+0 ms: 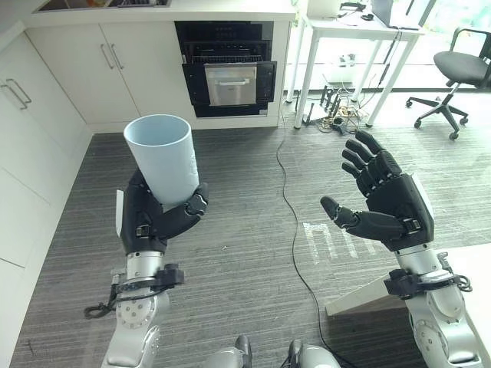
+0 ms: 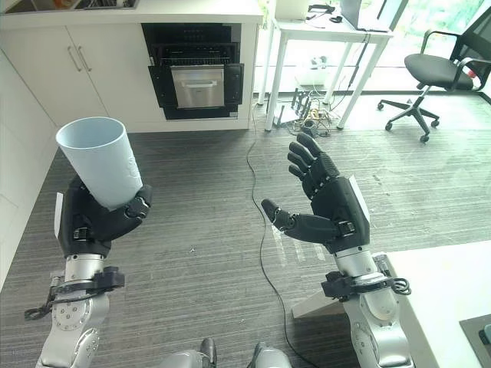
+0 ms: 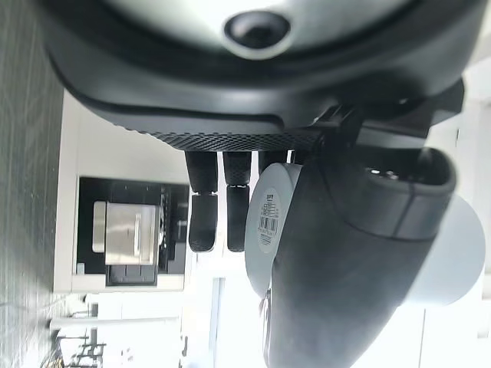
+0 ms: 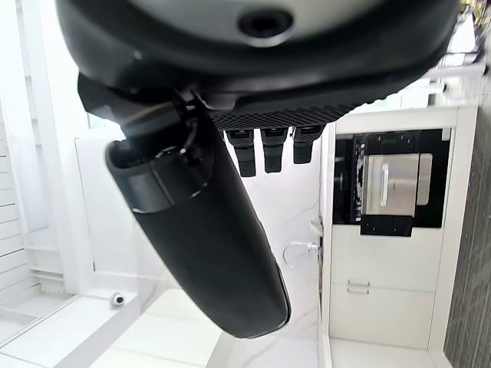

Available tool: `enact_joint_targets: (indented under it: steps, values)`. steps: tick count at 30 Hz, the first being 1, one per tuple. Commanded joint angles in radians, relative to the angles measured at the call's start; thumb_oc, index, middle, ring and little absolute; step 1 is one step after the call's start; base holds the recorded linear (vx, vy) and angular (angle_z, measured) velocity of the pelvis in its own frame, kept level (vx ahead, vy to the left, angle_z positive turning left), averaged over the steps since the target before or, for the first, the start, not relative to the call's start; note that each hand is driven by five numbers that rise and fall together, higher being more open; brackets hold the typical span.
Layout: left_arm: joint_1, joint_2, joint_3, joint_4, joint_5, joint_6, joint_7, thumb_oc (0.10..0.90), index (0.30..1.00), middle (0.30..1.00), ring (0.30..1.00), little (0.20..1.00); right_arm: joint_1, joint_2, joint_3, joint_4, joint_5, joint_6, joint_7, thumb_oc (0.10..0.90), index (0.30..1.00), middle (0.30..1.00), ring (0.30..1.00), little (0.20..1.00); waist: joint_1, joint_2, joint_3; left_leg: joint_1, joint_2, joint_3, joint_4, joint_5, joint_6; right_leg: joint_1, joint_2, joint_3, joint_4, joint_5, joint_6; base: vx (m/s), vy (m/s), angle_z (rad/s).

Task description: Place the dishes in the dishwasher.

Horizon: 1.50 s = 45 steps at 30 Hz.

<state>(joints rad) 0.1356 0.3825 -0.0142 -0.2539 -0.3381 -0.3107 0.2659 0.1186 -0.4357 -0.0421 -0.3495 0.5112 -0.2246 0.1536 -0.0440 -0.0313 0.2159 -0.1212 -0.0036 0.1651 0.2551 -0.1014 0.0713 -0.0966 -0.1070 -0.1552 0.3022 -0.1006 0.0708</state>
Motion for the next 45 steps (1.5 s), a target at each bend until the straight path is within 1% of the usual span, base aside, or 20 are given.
enact_joint_targets:
  steps: [1, 13, 16, 17, 18, 19, 20, 21, 23, 24, 26, 27, 31, 32, 36, 38, 41, 42, 43, 45]
  values:
    - [-0.073, 0.037, 0.044, -0.085, 0.015, -0.144, -0.022, 0.4, 0.3, 0.3, 0.3, 0.3, -0.057, -0.002, -0.017, -0.08, -0.014, -0.095, -0.003, 0.8, 0.9, 0.9, 0.9, 0.9, 0.007, -0.01, -0.083, 0.053, -0.024, 0.014, 0.045, -0.173, -0.019, -0.039, 0.058, -0.044, -0.002, -0.046, 0.015, 0.0, -0.05, -0.04]
    - [-0.024, 0.026, 0.095, -0.099, -0.045, -0.193, -0.041, 0.4, 0.3, 0.3, 0.3, 0.3, -0.034, 0.002, -0.01, -0.077, -0.038, -0.097, 0.034, 0.8, 0.9, 0.9, 0.9, 0.9, 0.027, -0.009, -0.102, 0.074, -0.015, 0.032, 0.045, -0.169, -0.029, -0.011, 0.062, -0.051, -0.002, -0.074, 0.007, 0.02, -0.047, -0.02]
    - [-0.02, 0.02, 0.098, -0.111, -0.022, -0.196, -0.033, 0.4, 0.3, 0.3, 0.3, 0.3, -0.024, -0.014, -0.028, -0.068, -0.01, -0.103, 0.05, 0.8, 0.9, 0.9, 0.9, 0.9, 0.038, -0.024, -0.089, 0.098, -0.024, 0.06, 0.045, -0.129, -0.052, 0.003, 0.05, -0.054, -0.002, -0.082, -0.008, 0.07, -0.062, 0.08]
    - [-0.017, 0.018, 0.097, -0.118, -0.008, -0.198, -0.03, 0.4, 0.3, 0.3, 0.3, 0.3, -0.019, -0.022, -0.035, -0.072, 0.006, -0.104, 0.053, 0.8, 0.9, 0.9, 0.9, 0.9, 0.045, -0.037, -0.08, 0.111, -0.035, 0.066, 0.045, -0.091, -0.062, 0.006, 0.035, -0.055, -0.002, -0.082, -0.013, 0.08, -0.096, 0.09]
    - [-0.014, 0.019, 0.095, -0.127, 0.004, -0.202, -0.021, 0.4, 0.3, 0.3, 0.3, 0.3, -0.013, -0.033, -0.044, -0.075, 0.02, -0.108, 0.062, 0.8, 0.9, 0.9, 0.9, 0.9, 0.057, -0.056, -0.061, 0.117, -0.048, 0.064, 0.045, -0.011, -0.087, 0.015, 0.015, -0.055, -0.002, -0.082, -0.022, 0.05, -0.109, 0.12]
    - [-0.012, 0.017, 0.096, -0.134, -0.013, -0.202, -0.026, 0.4, 0.3, 0.3, 0.3, 0.3, -0.012, -0.039, -0.044, -0.073, 0.006, -0.12, 0.065, 0.8, 0.9, 0.9, 0.9, 0.9, 0.068, -0.066, -0.029, 0.052, -0.032, 0.061, 0.177, 0.048, -0.115, 0.028, 0.002, -0.059, -0.002, -0.08, -0.039, 0.04, -0.064, 0.11]
    - [-0.013, 0.013, 0.096, -0.134, -0.008, -0.205, -0.029, 0.4, 0.3, 0.3, 0.3, 0.3, -0.016, -0.04, -0.04, -0.071, 0.0, -0.12, 0.065, 0.8, 0.9, 0.9, 0.9, 0.9, 0.069, -0.063, -0.018, 0.02, -0.014, 0.06, 0.211, 0.055, -0.12, 0.032, 0.005, -0.063, -0.002, -0.077, -0.044, 0.04, 0.001, 0.15]
    - [-0.015, 0.008, 0.095, -0.132, 0.001, -0.205, -0.03, 0.4, 0.3, 0.3, 0.3, 0.3, -0.021, -0.037, -0.036, -0.069, -0.005, -0.119, 0.061, 0.8, 0.9, 0.9, 0.9, 0.9, 0.07, -0.064, -0.011, 0.011, -0.004, 0.064, 0.202, 0.053, -0.116, 0.036, 0.004, -0.061, -0.002, -0.075, -0.042, 0.08, 0.085, 0.49]
    - [-0.013, 0.008, 0.099, -0.134, 0.008, -0.194, -0.032, 0.4, 0.3, 0.3, 0.3, 0.3, -0.035, -0.034, -0.025, -0.07, -0.007, -0.108, 0.048, 0.8, 0.9, 0.9, 0.9, 0.9, 0.072, -0.053, -0.002, 0.037, 0.023, 0.093, 0.048, 0.051, -0.11, 0.049, 0.013, -0.06, -0.002, -0.079, -0.03, 0.14, 0.173, 0.64]
    - [-0.005, 0.009, 0.102, -0.135, 0.011, -0.192, -0.03, 0.4, 0.3, 0.3, 0.3, 0.3, -0.038, -0.03, -0.019, -0.069, -0.013, -0.105, 0.049, 0.8, 0.9, 0.9, 0.9, 0.9, 0.072, -0.037, 0.003, 0.019, 0.057, 0.094, 0.045, 0.033, -0.116, 0.06, 0.029, -0.057, -0.002, -0.086, -0.024, 0.17, 0.266, 0.43]
    - [0.011, 0.018, 0.113, -0.135, 0.015, -0.197, -0.013, 0.4, 0.3, 0.3, 0.3, 0.3, -0.025, -0.027, -0.016, -0.07, -0.027, -0.108, 0.074, 0.8, 0.9, 0.9, 0.9, 0.9, 0.072, 0.006, -0.004, -0.089, 0.14, 0.036, 0.045, 0.045, -0.153, 0.083, 0.072, -0.042, -0.002, -0.111, -0.019, 0.21, 0.312, 0.48]
    - [0.011, 0.02, 0.119, -0.129, 0.008, -0.204, -0.009, 0.4, 0.3, 0.3, 0.3, 0.3, -0.02, -0.033, -0.024, -0.077, -0.028, -0.11, 0.082, 0.8, 0.9, 0.9, 0.9, 0.9, 0.074, 0.014, -0.006, -0.123, 0.156, 0.012, 0.045, 0.069, -0.159, 0.083, 0.084, -0.029, -0.002, -0.114, -0.023, 0.2, 0.278, 0.47]
    - [-0.009, 0.03, 0.12, -0.106, 0.0, -0.199, 0.004, 0.4, 0.3, 0.3, 0.3, 0.3, 0.003, -0.055, -0.03, -0.081, -0.001, -0.129, 0.069, 0.8, 0.9, 0.9, 0.9, 0.9, 0.067, 0.013, -0.026, -0.12, 0.151, 0.024, 0.045, 0.027, -0.153, 0.111, 0.052, -0.049, -0.002, -0.135, -0.005, 0.24, 0.299, -0.25]
    - [-0.017, 0.039, 0.137, -0.112, -0.002, -0.189, -0.037, 0.4, 0.3, 0.3, 0.3, 0.3, 0.036, -0.036, -0.059, -0.113, 0.038, -0.122, 0.087, 0.8, 0.9, 0.9, 0.9, 0.9, 0.065, 0.004, -0.053, -0.079, 0.111, 0.012, 0.045, -0.025, -0.119, 0.139, 0.0, -0.074, -0.002, -0.13, 0.033, 0.3, 0.362, -0.43]
    - [-0.069, 0.054, 0.138, -0.107, -0.007, -0.156, -0.081, 0.4, 0.3, 0.3, 0.3, 0.3, 0.009, -0.01, -0.043, -0.108, 0.01, -0.113, 0.033, 0.8, 0.9, 0.9, 0.9, 0.9, 0.072, -0.004, -0.061, -0.056, 0.081, 0.0, 0.045, -0.058, -0.084, 0.154, -0.046, -0.118, -0.002, -0.094, 0.061, 0.21, 0.229, -0.08]
    - [-0.092, 0.068, 0.116, -0.105, 0.052, -0.142, -0.083, 0.4, 0.3, 0.3, 0.3, 0.3, -0.024, 0.028, -0.007, -0.101, 0.001, -0.11, -0.009, 0.8, 0.9, 0.9, 0.9, 0.9, 0.071, 0.008, -0.058, -0.039, 0.043, -0.044, 0.045, -0.08, -0.045, 0.164, -0.021, -0.146, 0.035, 0.068, 0.087, 0.24, 0.231, 0.31]
    - [-0.091, 0.071, 0.107, -0.105, 0.089, -0.139, -0.07, 0.4, 0.3, 0.3, 0.3, 0.3, -0.036, 0.042, 0.022, -0.096, -0.018, -0.109, -0.011, 0.8, 0.9, 0.9, 0.9, 0.9, 0.066, 0.021, -0.051, -0.027, 0.043, -0.053, 0.045, -0.092, -0.036, 0.085, -0.03, -0.149, 0.137, 0.099, 0.081, 0.09, 0.09, 0.13]
    - [-0.101, 0.082, 0.1, -0.102, 0.105, -0.125, -0.057, 0.4, 0.3, 0.3, 0.3, 0.3, -0.05, 0.04, 0.039, -0.081, -0.015, -0.104, -0.01, 0.8, 0.9, 0.9, 0.9, 0.9, 0.064, 0.019, -0.047, -0.023, 0.047, -0.044, 0.045, -0.091, -0.046, 0.057, -0.006, -0.173, 0.053, 0.071, 0.064, 0.25, -0.12, -0.08]
    - [-0.119, 0.092, 0.1, -0.093, 0.108, -0.108, -0.05, 0.4, 0.3, 0.3, 0.3, 0.3, -0.057, 0.029, 0.035, -0.067, 0.006, -0.103, 0.01, 0.8, 0.9, 0.9, 0.9, 0.9, 0.058, -0.002, -0.033, 0.008, 0.04, -0.016, 0.045, -0.119, -0.063, 0.014, -0.031, -0.195, -0.002, 0.023, 0.069, 0.24, -0.188, -0.44]
    - [-0.12, 0.093, 0.104, -0.096, 0.118, -0.097, -0.05, 0.4, 0.3, 0.3, 0.3, 0.3, -0.058, 0.028, 0.035, -0.062, 0.021, -0.109, 0.025, 0.8, 0.9, 0.9, 0.9, 0.9, 0.045, -0.025, -0.019, 0.034, 0.028, 0.035, 0.045, -0.135, -0.057, -0.084, -0.086, -0.194, -0.002, 0.074, 0.085, 0.17, -0.181, -0.92]
